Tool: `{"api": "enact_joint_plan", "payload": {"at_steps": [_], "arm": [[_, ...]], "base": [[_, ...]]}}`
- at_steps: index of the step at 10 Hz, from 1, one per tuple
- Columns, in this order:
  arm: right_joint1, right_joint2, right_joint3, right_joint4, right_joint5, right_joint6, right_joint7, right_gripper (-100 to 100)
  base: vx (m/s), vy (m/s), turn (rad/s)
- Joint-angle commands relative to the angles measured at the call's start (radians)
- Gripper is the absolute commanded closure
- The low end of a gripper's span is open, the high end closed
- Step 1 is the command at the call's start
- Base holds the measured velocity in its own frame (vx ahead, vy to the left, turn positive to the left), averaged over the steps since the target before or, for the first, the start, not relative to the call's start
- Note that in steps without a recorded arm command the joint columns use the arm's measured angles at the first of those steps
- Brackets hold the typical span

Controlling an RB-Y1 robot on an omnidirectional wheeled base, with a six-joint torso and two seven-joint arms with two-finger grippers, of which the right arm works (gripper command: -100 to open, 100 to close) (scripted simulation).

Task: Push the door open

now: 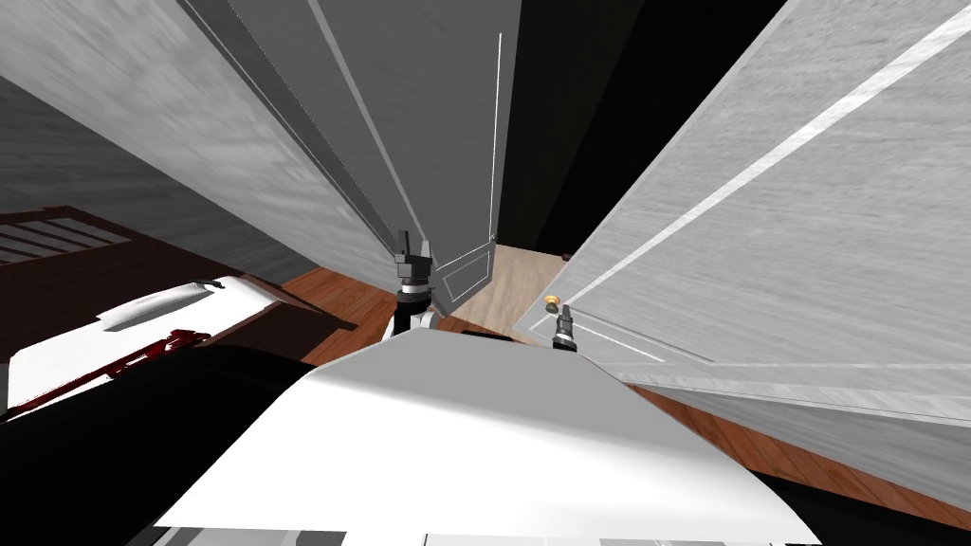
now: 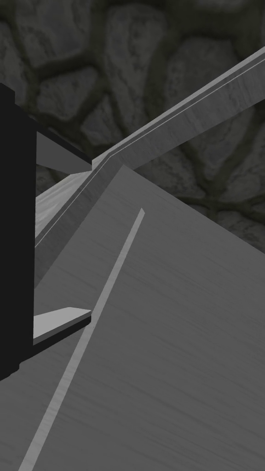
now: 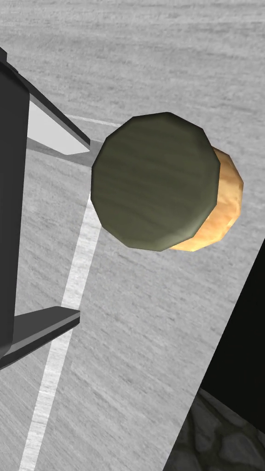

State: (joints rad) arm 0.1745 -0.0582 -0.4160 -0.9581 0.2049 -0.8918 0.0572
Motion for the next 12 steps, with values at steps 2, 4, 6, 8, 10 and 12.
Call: {"api": "enact_joint_plan", "payload": {"at_steps": [2, 4, 6, 8, 10, 12], "arm": [[0.000, -0.003, 0.005, 0.001, -0.024, 0.005, -0.069, -100], [0.000, -0.005, 0.009, 0.001, -0.041, 0.009, -0.110, -100], [0.002, -0.009, 0.017, -0.001, -0.077, 0.017, -0.174, -100], [0.002, -0.011, 0.021, -0.001, -0.095, 0.020, -0.226, -100], [0.003, -0.012, 0.025, -0.002, -0.114, 0.025, -0.273, -100], [0.004, -0.014, 0.030, -0.002, -0.133, 0.029, -0.316, -100]], "base": [[-0.027, 0.005, 0.037], [-0.045, 0.003, 0.053], [-0.052, 0.008, 0.075], [-0.040, 0.008, 0.041], [-0.034, 0.010, 0.041], [-0.051, 0.006, 0.067]]}}
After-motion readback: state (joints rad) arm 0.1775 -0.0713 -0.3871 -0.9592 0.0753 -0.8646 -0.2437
